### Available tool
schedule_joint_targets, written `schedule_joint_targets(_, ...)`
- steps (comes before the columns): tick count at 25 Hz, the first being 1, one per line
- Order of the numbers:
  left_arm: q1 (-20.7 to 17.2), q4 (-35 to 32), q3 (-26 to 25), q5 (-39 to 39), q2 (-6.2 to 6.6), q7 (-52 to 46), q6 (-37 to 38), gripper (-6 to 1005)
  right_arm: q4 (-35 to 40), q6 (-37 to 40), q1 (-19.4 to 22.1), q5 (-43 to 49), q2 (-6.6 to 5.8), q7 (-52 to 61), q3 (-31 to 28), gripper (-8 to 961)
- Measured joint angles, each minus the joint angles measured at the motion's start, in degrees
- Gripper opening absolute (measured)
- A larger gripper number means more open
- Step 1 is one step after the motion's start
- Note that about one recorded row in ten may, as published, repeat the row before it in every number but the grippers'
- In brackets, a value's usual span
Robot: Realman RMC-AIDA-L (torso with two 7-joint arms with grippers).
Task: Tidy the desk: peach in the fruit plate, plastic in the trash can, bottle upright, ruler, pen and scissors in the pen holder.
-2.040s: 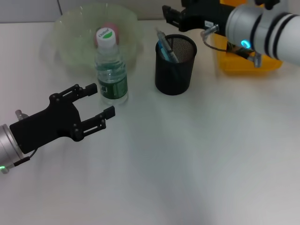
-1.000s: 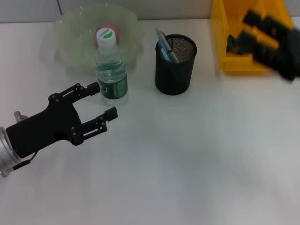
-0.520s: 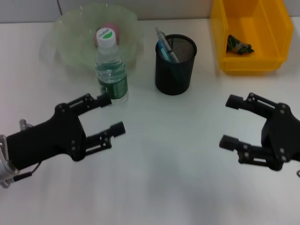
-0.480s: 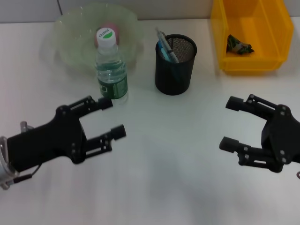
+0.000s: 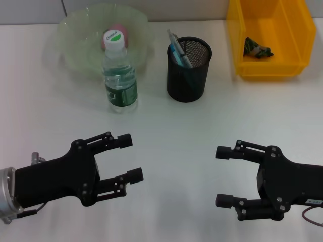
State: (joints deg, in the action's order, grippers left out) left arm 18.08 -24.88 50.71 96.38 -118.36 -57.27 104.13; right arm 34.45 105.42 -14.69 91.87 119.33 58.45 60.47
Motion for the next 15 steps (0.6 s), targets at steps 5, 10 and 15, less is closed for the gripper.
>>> schedule_joint_targets(5, -1.2, -0.1, 0.0, 0.2, 0.11, 0.0, 0.0, 753, 0.0, 0.6, -0.3, 0.1, -0.02, 0.0, 0.0, 840)
schedule_joint_targets(10, -1.4, -0.1, 0.0, 0.3, 0.15, 0.0, 0.0, 753, 0.0, 0.7, -0.8, 0.1, 0.00, 0.0, 0.0, 840)
schedule_joint_targets(15, -1.0, 0.1, 0.0, 0.4, 0.06, 0.0, 0.0, 753, -0.2, 0.8, -1.3, 0.1, 0.12, -0.1, 0.0, 840)
